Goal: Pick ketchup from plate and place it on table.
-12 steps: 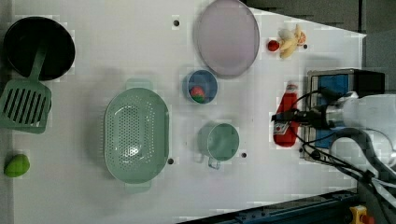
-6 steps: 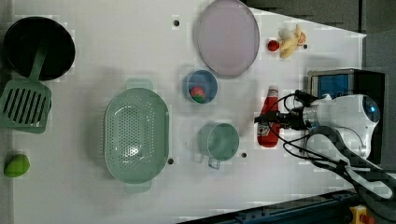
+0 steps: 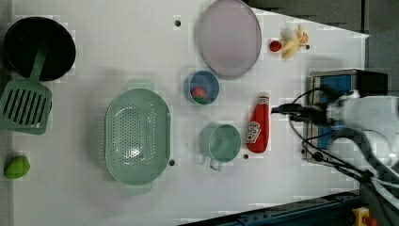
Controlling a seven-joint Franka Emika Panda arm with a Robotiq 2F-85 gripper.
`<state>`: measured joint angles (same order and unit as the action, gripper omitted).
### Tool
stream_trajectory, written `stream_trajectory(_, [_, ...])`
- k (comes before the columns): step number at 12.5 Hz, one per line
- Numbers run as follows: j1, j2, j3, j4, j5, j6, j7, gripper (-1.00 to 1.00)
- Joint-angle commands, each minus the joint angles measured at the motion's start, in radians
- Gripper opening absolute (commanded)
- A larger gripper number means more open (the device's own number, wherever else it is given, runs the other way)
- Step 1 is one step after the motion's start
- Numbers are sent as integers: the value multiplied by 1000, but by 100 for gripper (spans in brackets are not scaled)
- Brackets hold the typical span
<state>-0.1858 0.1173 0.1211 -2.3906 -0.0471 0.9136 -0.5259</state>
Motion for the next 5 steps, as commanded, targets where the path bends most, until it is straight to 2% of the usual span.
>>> stream_trajectory(1, [-3,-155,5,108,8,-95,193,100])
stream_trajectory(3, [-3,-223,7,184,8,-287,353,100])
stream_trajectory(5, [-3,-268,10,284,8,-497,421,100])
